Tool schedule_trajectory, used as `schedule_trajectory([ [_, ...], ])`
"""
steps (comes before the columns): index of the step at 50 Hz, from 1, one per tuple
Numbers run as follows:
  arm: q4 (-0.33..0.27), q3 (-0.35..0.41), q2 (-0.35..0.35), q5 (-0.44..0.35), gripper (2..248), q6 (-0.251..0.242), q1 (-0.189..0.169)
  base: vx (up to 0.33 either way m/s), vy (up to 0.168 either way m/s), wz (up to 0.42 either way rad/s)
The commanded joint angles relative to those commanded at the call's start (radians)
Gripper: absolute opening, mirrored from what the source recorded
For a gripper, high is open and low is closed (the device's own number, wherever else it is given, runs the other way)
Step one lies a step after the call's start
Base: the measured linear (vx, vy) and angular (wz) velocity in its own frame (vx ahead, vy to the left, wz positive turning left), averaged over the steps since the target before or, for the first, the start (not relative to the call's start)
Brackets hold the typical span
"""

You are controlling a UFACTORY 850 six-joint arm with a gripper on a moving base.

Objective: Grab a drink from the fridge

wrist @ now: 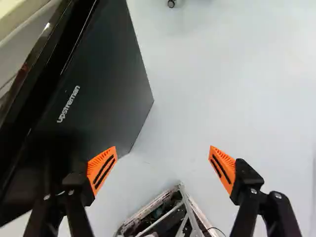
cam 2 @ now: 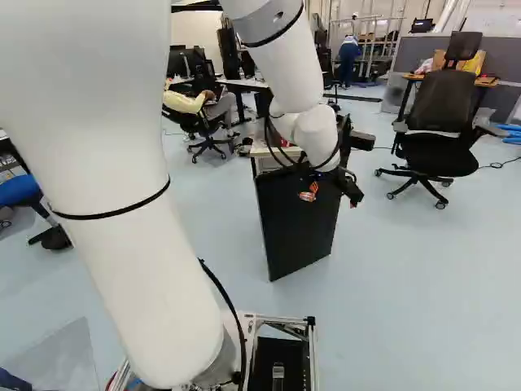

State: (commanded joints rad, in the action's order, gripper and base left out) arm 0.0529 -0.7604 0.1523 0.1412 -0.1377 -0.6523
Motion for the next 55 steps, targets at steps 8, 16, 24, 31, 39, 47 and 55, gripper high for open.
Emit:
schedule_trajectory([
  [8, -0.084, 0.025, -0.022, 0.0, 247, 0.0, 0.025, 0.0, 0.0, 0.0],
  [16, -0.168, 0.043, -0.038, 0.0, 247, 0.0, 0.04, 0.0, 0.0, 0.0],
  [24, -0.252, 0.042, -0.033, -0.003, 247, 0.0, 0.041, 0.0, 0.0, 0.0],
  [31, -0.326, 0.036, -0.011, -0.01, 247, 0.0, 0.041, 0.0, 0.0, 0.0],
  [39, -0.41, 0.027, 0.018, -0.028, 247, 0.0, 0.042, 0.0, 0.0, 0.0],
  [47, -0.494, 0.015, 0.051, -0.058, 247, 0.0, 0.051, 0.0, 0.0, 0.0],
  [55, -0.555, 0.002, 0.083, -0.093, 247, 0.0, 0.068, 0.0, 0.0, 0.0],
])
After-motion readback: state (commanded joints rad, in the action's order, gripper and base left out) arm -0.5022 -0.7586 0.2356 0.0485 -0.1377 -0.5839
